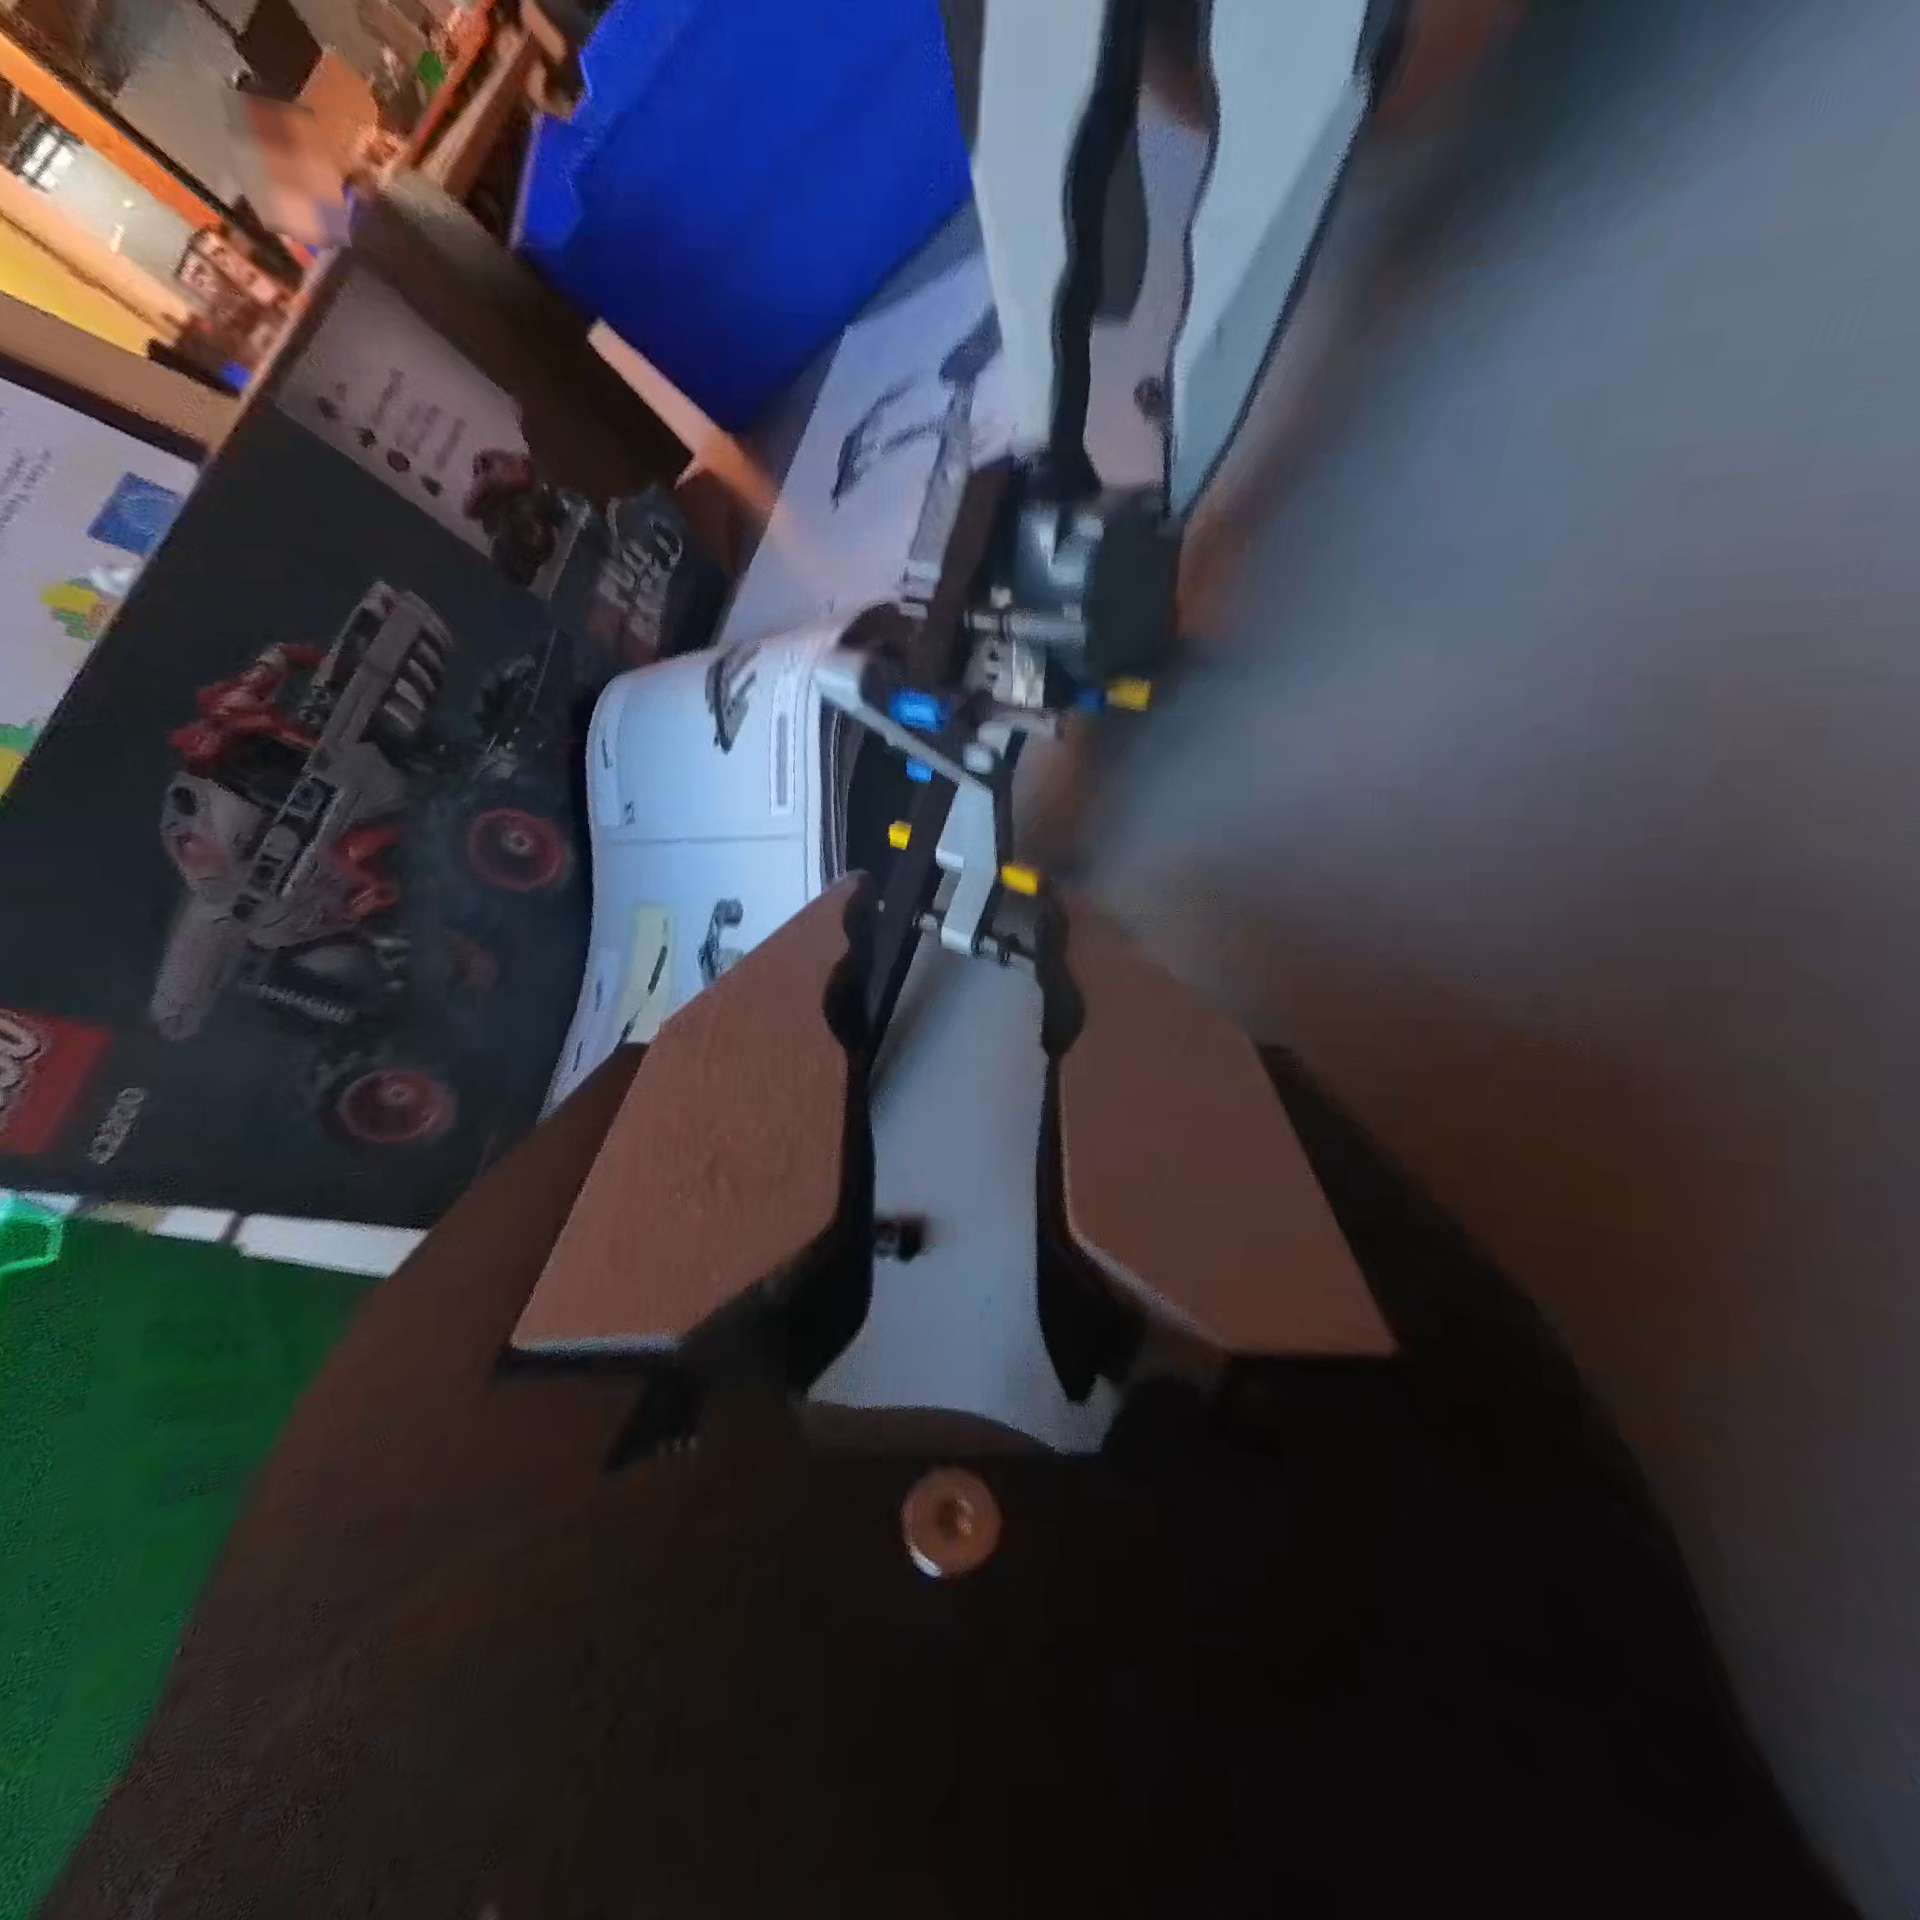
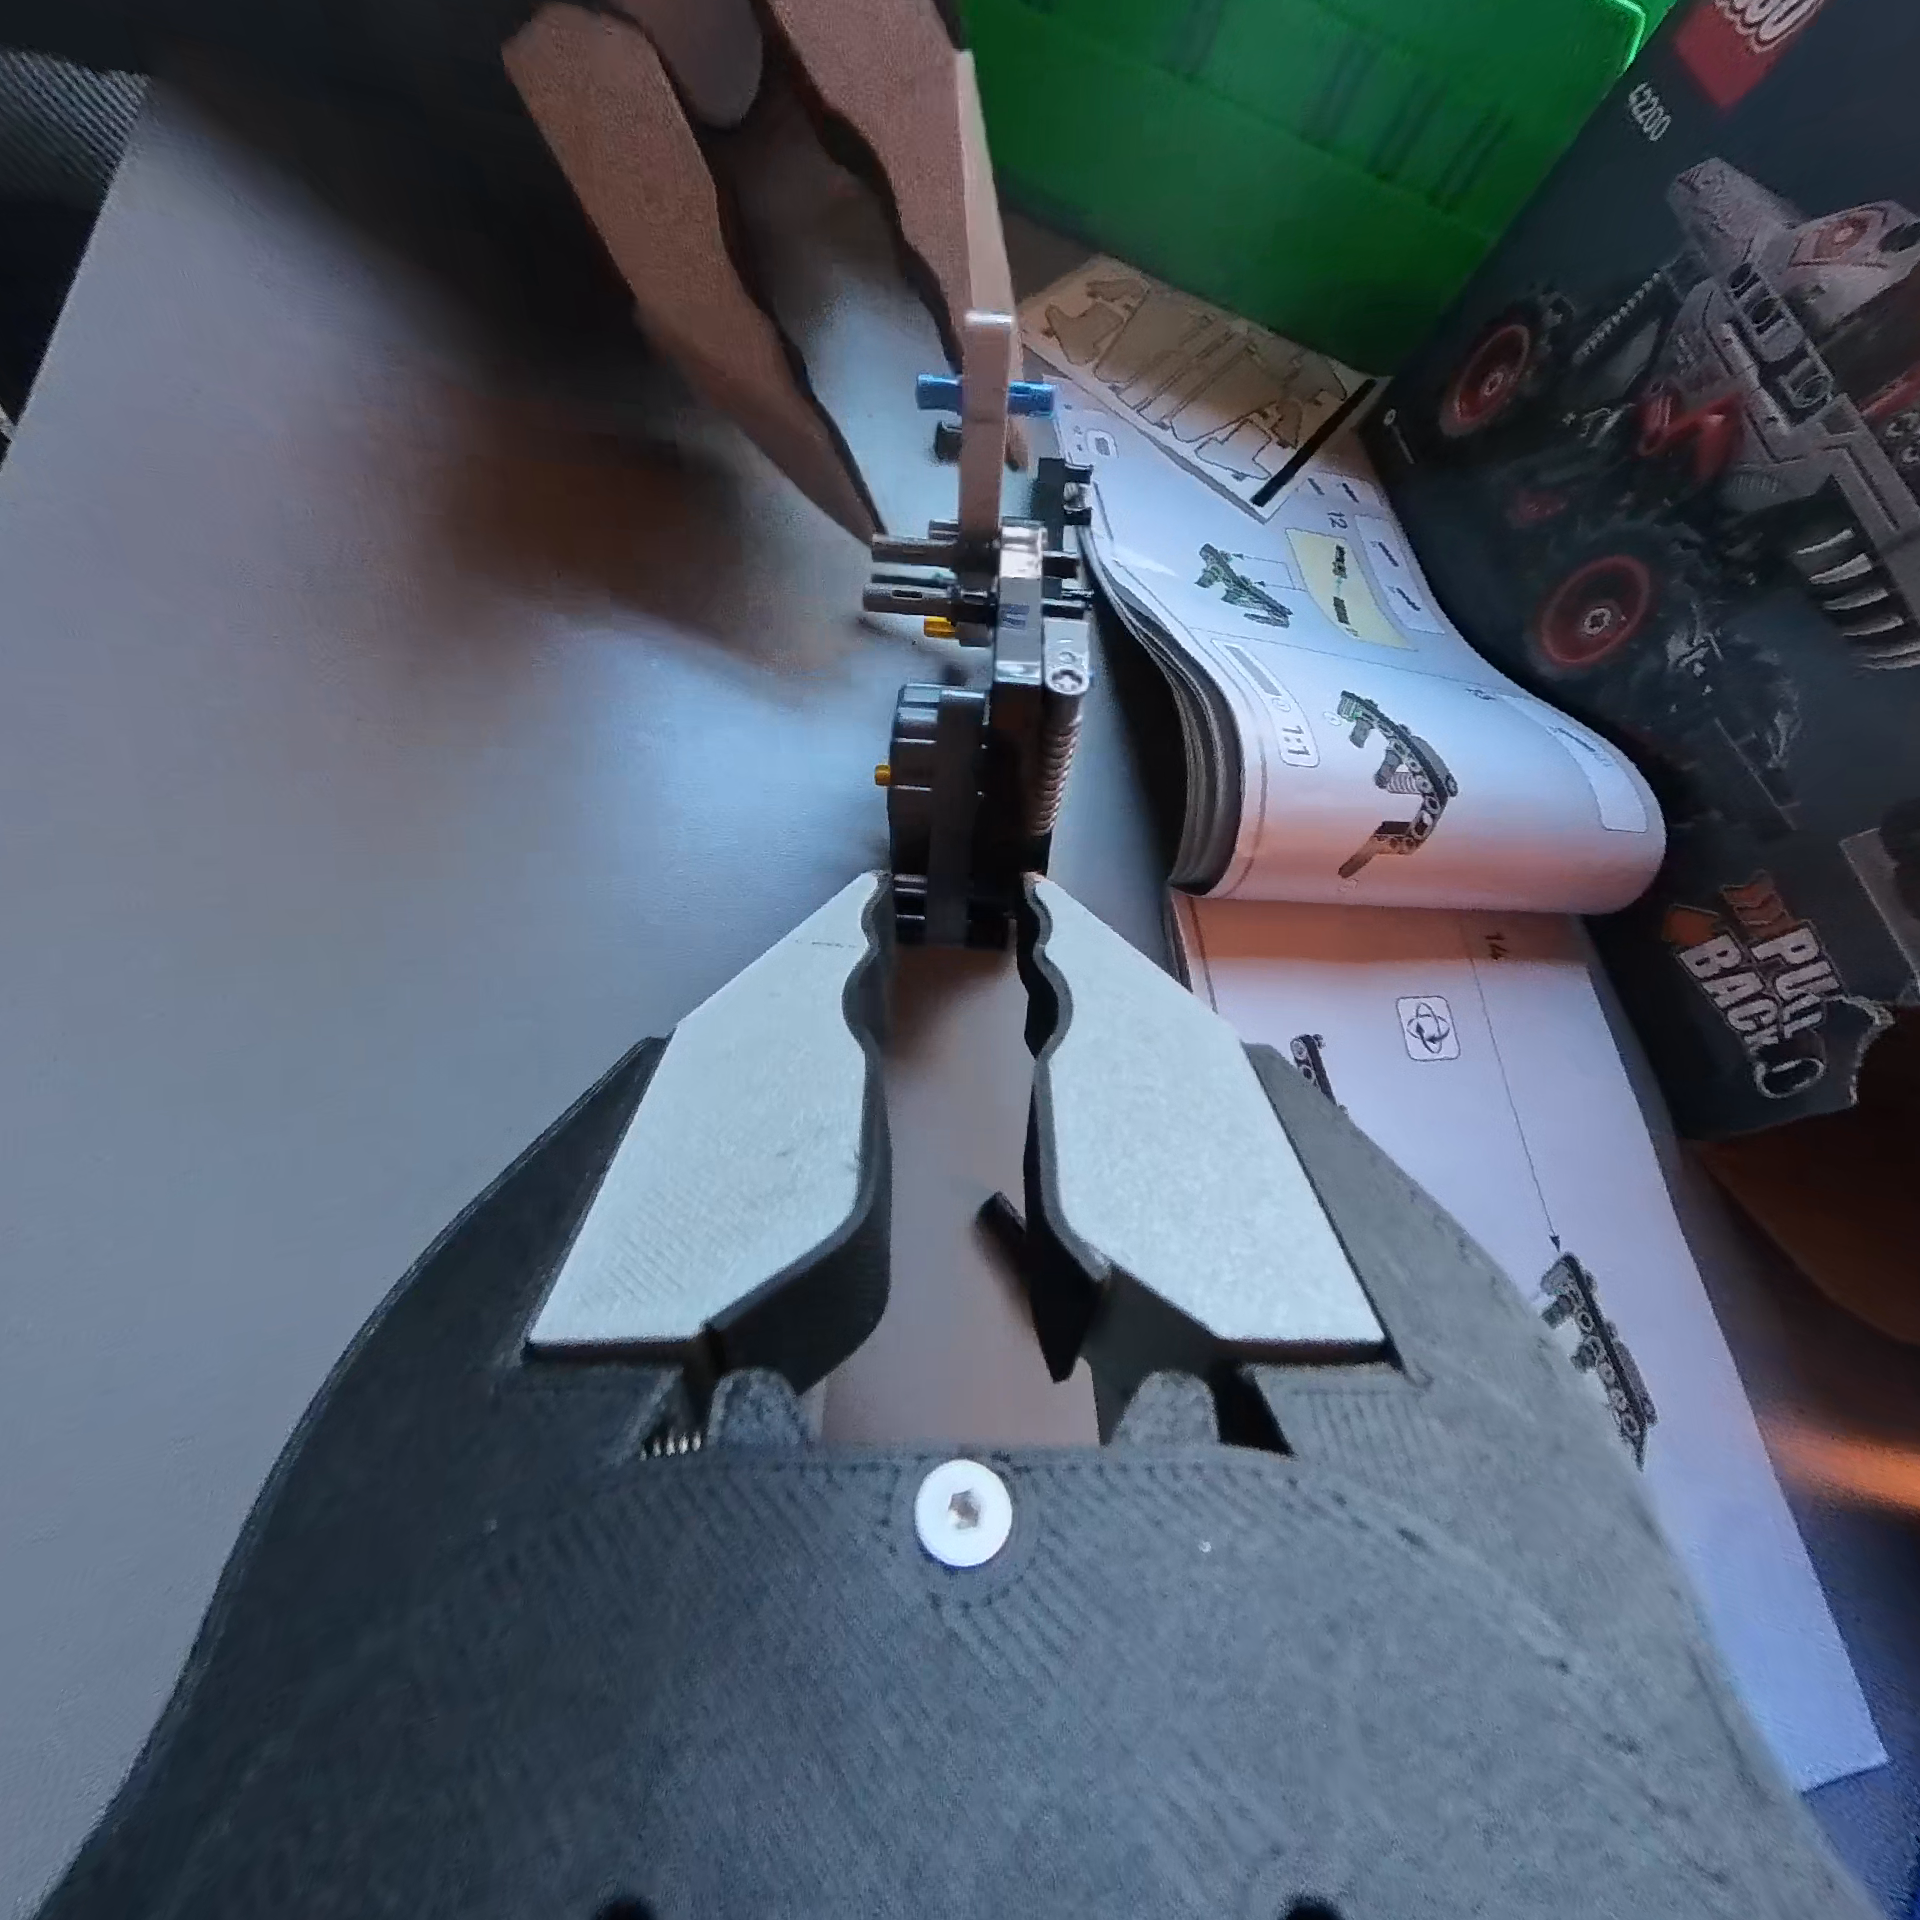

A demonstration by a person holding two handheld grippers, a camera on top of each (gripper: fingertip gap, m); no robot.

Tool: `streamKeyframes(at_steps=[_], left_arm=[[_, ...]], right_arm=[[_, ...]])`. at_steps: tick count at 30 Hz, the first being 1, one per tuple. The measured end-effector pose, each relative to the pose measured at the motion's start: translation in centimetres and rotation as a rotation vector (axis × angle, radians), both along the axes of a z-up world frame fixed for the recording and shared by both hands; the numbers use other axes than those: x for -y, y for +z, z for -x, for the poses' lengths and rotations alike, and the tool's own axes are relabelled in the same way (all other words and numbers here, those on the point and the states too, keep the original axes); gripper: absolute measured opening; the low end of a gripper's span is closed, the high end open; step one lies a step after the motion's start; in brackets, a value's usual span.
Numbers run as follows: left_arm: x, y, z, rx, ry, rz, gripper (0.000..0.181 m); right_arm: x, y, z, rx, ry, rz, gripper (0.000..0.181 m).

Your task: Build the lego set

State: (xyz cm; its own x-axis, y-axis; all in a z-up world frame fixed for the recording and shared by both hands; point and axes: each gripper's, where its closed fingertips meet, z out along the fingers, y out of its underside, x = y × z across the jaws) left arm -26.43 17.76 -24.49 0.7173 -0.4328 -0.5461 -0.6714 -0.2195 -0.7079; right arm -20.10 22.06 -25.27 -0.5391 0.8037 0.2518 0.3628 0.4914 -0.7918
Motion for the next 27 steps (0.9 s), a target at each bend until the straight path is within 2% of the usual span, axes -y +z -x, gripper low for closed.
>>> streamKeyframes(at_steps=[6, 11, 15, 21, 23, 27], left_arm=[[-0.1, 1.6, -2.2, 0.228, -0.087, 0.031, 0.025], [0.8, 2.5, -3.2, 0.320, -0.182, 0.025, 0.026], [1.1, 1.8, -3.7, 0.335, -0.205, 0.076, 0.035], [1.9, 1.6, -4.5, 0.319, -0.266, 0.092, 0.034], [1.6, 1.7, -3.8, 0.302, -0.246, 0.078, 0.035], [1.8, 1.6, -3.8, 0.339, -0.279, 0.122, 0.034]], right_arm=[[0.7, 0.0, -0.3, -0.029, 0.045, -0.068, 0.020], [0.8, 0.0, -0.5, -0.033, 0.059, -0.074, 0.020], [1.1, 0.1, -0.7, -0.062, 0.084, -0.117, 0.020], [1.5, 0.1, -0.9, -0.112, 0.129, -0.195, 0.020], [1.6, 0.1, -0.9, -0.120, 0.138, -0.200, 0.020], [1.7, 0.1, -0.9, -0.124, 0.146, -0.202, 0.020]])
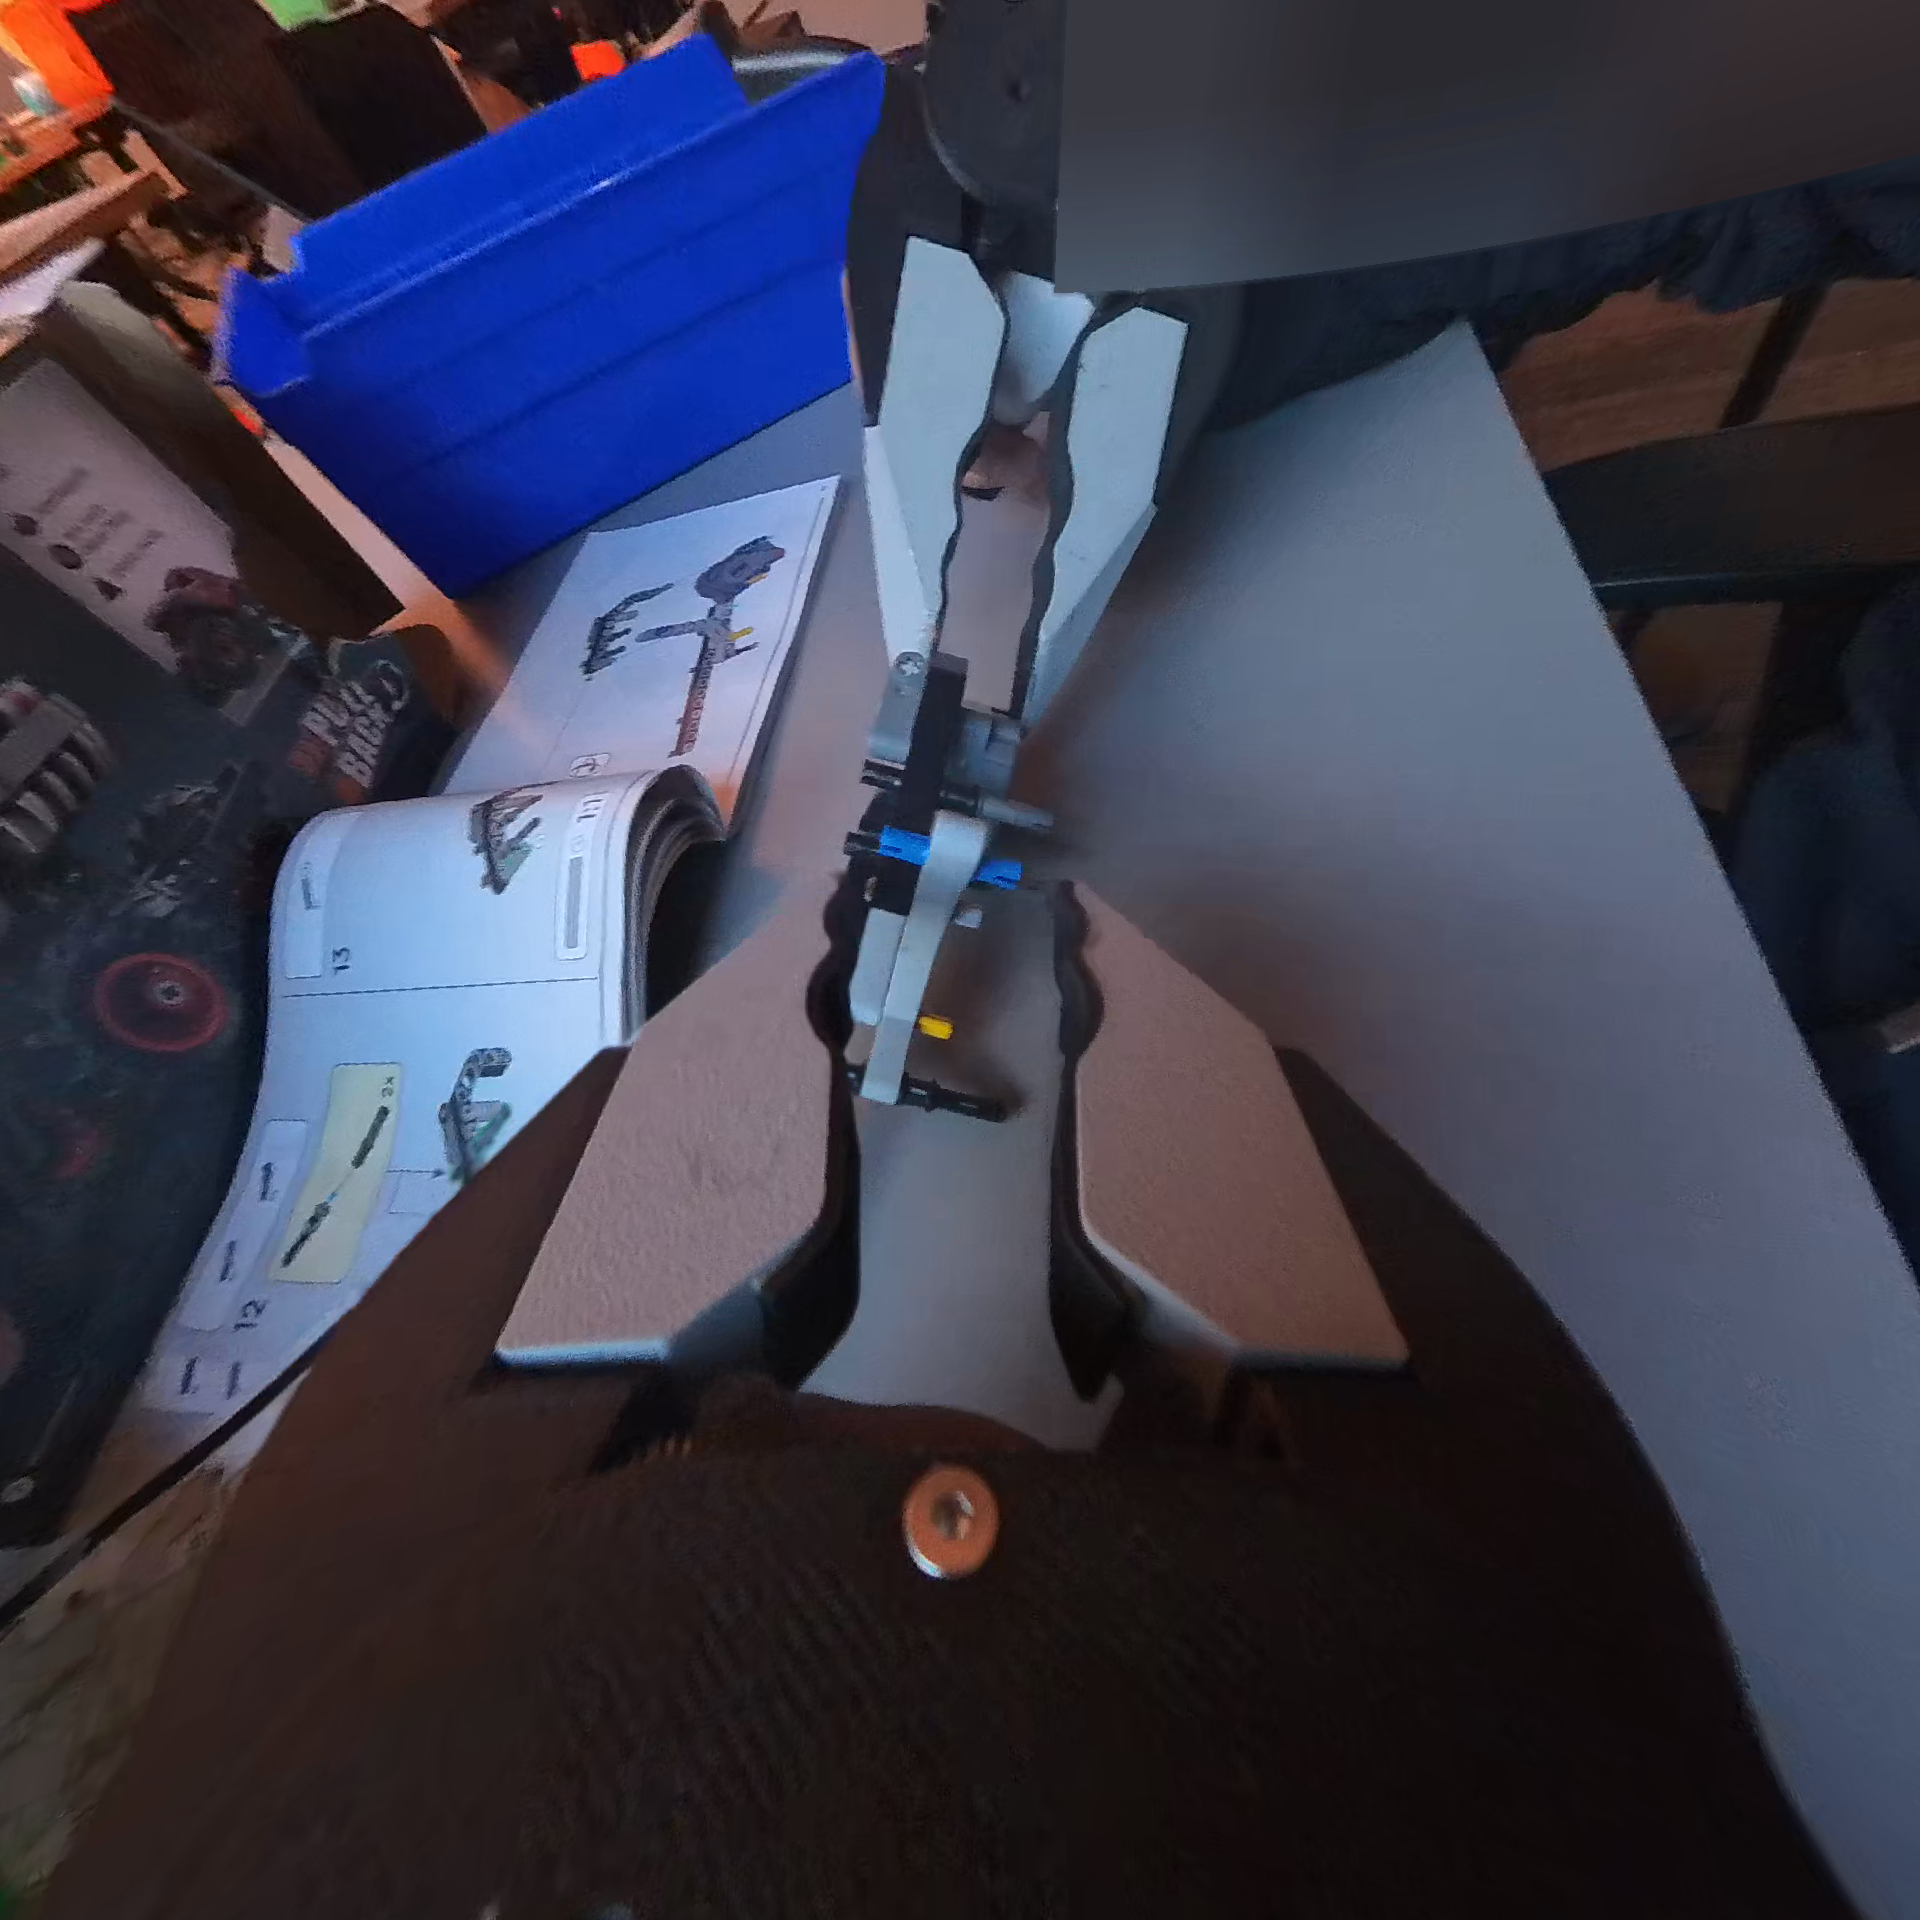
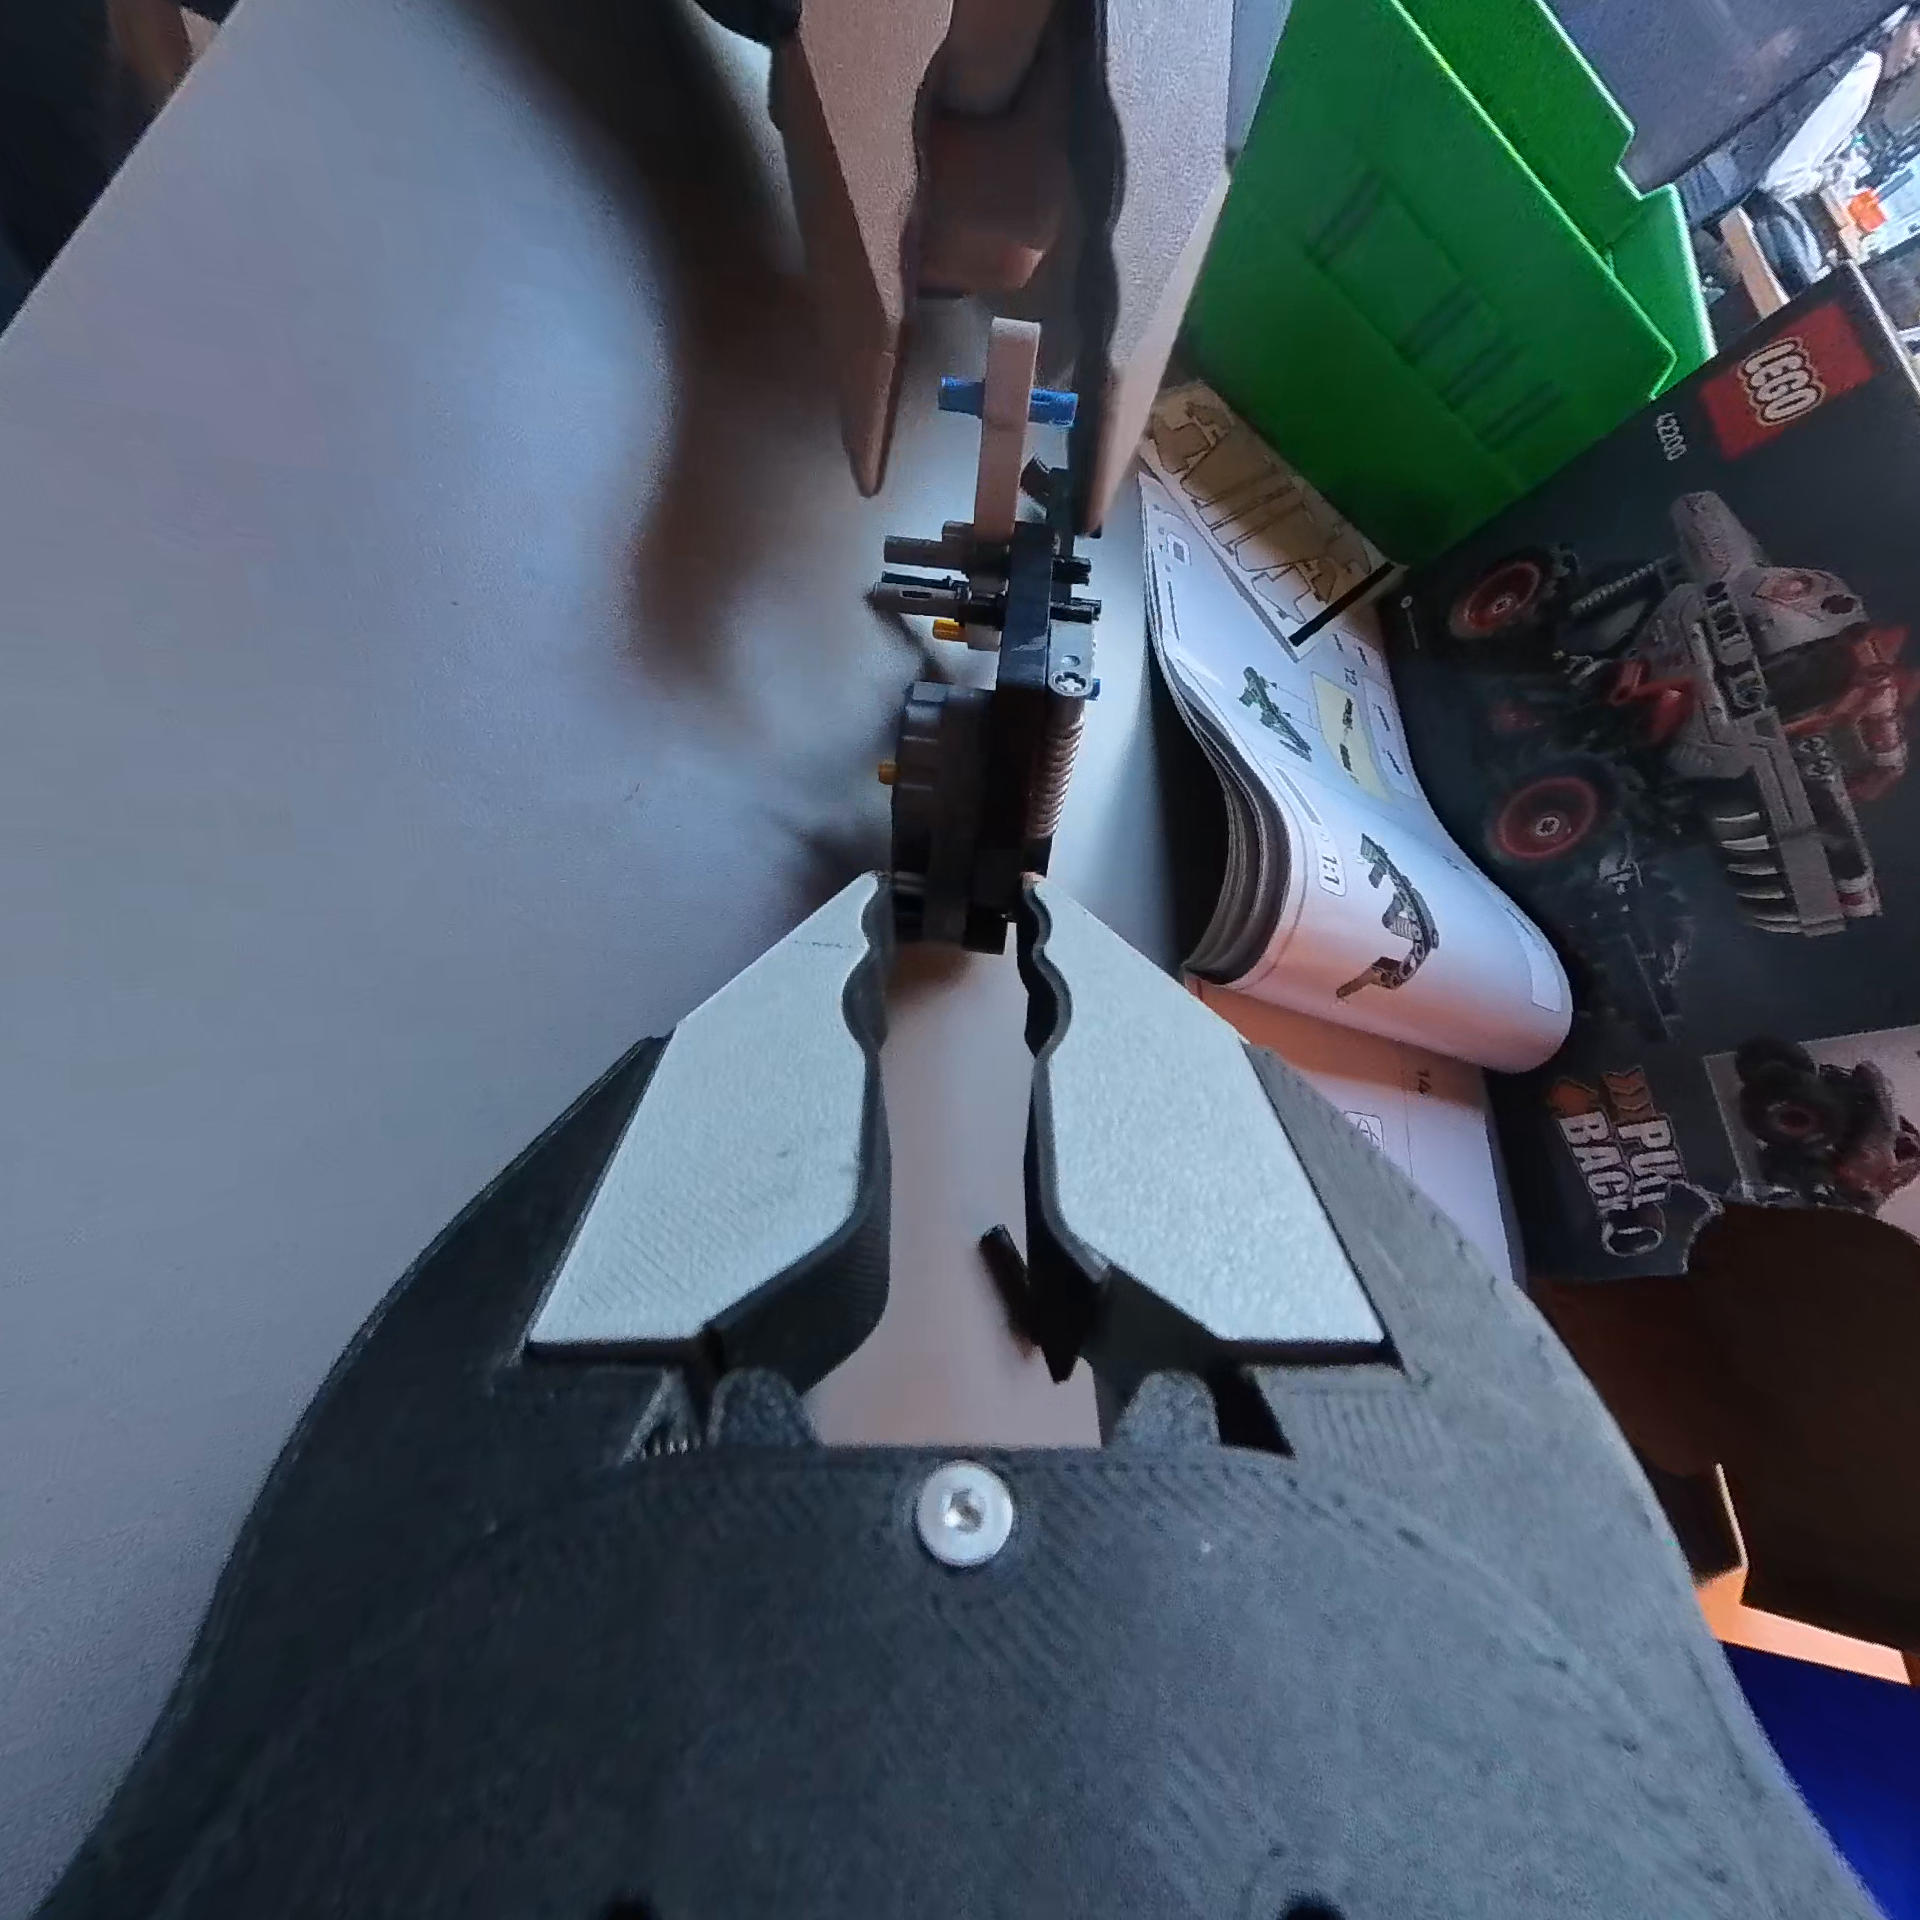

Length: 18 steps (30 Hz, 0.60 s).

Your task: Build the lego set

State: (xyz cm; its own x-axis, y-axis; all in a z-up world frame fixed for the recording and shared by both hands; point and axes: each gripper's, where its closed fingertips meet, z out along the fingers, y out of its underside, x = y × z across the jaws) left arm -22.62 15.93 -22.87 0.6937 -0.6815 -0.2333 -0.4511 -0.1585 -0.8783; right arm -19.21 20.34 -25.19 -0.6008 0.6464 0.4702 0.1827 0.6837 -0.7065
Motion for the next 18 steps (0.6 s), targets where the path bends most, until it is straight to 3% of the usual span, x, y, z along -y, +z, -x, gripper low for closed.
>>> streamKeyframes(at_steps=[9, 18], left_arm=[[0.6, 0.2, -0.8, 0.085, -0.063, 0.049, 0.017], [0.0, 0.0, -0.2, 0.065, -0.019, 0.045, 0.019]], right_arm=[[0.0, 0.0, 0.0, 0.006, -0.005, 0.003, 0.021], [-0.2, 1.0, 0.0, 0.010, -0.018, 0.119, 0.022]])
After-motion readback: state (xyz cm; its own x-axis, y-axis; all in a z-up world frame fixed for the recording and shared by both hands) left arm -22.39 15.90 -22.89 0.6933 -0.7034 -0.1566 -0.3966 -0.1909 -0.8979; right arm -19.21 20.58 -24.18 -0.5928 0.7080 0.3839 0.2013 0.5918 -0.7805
